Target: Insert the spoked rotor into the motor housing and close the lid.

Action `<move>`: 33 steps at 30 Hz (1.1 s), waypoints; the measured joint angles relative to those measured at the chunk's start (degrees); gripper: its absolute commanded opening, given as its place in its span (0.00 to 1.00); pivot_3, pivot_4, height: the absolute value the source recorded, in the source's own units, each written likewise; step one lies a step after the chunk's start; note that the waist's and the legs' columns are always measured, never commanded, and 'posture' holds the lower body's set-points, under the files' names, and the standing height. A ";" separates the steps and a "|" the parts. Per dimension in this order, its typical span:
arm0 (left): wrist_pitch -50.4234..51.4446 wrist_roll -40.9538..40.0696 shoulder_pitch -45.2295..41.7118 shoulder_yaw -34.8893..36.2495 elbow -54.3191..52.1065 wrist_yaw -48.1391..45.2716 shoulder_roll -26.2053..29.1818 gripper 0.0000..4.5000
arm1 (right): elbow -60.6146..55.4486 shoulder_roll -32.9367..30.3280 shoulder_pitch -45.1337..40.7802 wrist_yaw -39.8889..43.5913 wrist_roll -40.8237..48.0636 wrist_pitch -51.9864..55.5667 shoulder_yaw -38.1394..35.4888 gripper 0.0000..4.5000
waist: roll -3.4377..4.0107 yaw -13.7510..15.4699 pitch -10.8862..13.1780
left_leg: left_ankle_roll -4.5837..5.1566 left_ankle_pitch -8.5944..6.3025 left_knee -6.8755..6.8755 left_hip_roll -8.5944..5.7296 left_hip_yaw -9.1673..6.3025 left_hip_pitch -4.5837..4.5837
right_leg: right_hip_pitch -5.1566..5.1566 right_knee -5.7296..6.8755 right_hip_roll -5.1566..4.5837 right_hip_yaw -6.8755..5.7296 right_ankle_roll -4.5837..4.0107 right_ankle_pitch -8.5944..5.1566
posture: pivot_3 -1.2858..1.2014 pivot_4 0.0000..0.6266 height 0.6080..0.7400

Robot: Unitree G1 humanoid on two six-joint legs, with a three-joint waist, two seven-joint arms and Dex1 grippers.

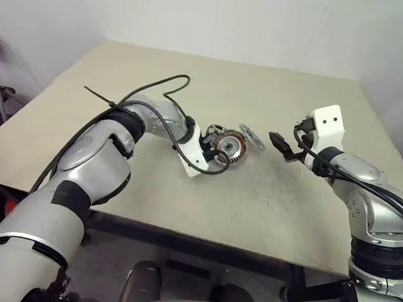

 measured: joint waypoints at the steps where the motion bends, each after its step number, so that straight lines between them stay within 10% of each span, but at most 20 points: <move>1: -1.52 0.49 -0.10 -0.55 -0.05 1.11 -0.24 0.01 | -0.27 -0.13 0.31 -0.25 0.00 0.42 -0.66 1.00 | 0.00 -0.02 0.00 | 0.00 0.00 0.00 0.00 0.00 0.01 | 0.00 0.01 0.00 0.00 0.00 0.00 | 0.52 0.00 1.00; 23: -7.61 11.85 -2.29 -10.23 0.67 14.65 1.07 0.01 | -4.20 0.10 2.25 -2.73 0.26 3.65 -2.92 1.00 | 0.02 -0.15 -0.01 | -0.01 0.01 0.39 0.04 -0.03 0.01 | 0.07 0.15 -0.01 0.03 0.03 0.02 | 0.52 0.00 1.00; 26: -7.24 11.93 -2.36 -10.52 0.88 15.42 1.08 0.18 | -4.21 0.17 2.40 -2.87 0.28 3.69 -2.92 1.00 | 0.02 -0.15 -0.01 | -0.01 0.01 0.40 0.04 -0.03 0.01 | 0.07 0.16 -0.01 0.03 0.02 0.02 | 0.52 0.00 1.00; 33: -5.55 11.69 -2.91 -10.51 1.06 17.37 1.31 0.18 | -4.18 0.77 2.42 -2.90 0.34 3.58 -2.86 1.00 | 0.03 -0.20 -0.01 | -0.01 0.00 0.42 0.04 -0.03 0.02 | 0.07 0.18 -0.01 0.04 0.02 0.01 | 0.52 0.00 1.00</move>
